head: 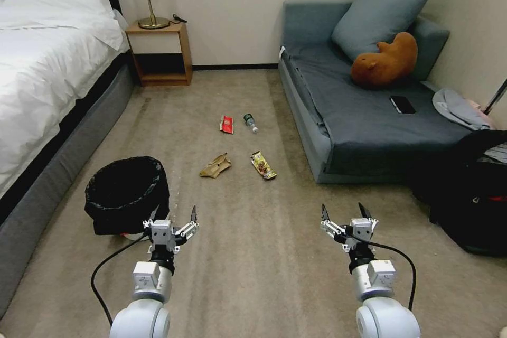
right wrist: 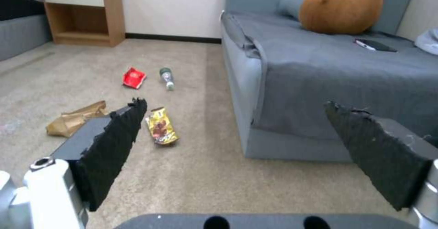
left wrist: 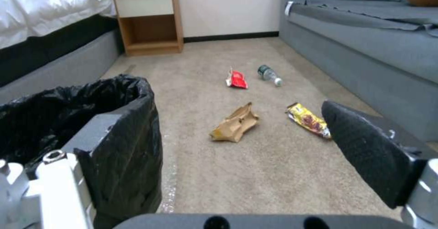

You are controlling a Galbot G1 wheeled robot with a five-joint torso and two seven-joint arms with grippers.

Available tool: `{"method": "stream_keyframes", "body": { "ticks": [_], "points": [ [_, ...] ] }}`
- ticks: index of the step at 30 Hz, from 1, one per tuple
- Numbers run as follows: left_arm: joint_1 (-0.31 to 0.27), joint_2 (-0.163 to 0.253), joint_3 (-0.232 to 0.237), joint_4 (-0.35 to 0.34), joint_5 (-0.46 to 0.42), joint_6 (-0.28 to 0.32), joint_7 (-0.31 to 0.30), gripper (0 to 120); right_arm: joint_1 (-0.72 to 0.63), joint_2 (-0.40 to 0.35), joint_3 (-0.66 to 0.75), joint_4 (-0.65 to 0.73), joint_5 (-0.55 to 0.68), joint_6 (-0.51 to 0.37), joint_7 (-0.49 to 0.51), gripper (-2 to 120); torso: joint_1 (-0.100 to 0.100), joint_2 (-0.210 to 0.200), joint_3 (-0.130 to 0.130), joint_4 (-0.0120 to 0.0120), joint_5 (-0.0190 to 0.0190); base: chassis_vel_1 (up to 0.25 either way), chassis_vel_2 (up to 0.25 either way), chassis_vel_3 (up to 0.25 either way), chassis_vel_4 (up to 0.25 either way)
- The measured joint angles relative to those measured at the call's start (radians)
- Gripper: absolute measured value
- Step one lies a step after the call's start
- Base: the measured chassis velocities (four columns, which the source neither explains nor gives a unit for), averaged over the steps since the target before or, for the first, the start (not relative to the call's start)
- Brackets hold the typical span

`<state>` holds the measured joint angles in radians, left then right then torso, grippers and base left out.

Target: Pick up the trash bin, then pick up the garbage on the floor and place it into the trash bin.

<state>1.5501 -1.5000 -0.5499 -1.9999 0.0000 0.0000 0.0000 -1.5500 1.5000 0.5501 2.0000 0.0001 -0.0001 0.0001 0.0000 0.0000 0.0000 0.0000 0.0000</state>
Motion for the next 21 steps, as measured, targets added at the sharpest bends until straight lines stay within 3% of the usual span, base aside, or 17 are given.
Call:
{"method": "stream_keyframes", "body": {
  "ticks": [21],
  "points": [
    [0.000,0.000,0.000,0.000,0.000,0.000,0.000,100,0.000,0.000,0.000,0.000,0.000,0.000,0.000,100,0.000,0.000,0.000,0.0000,0.0000,0.000,0.000,0.000,0.000]
  ]
}}
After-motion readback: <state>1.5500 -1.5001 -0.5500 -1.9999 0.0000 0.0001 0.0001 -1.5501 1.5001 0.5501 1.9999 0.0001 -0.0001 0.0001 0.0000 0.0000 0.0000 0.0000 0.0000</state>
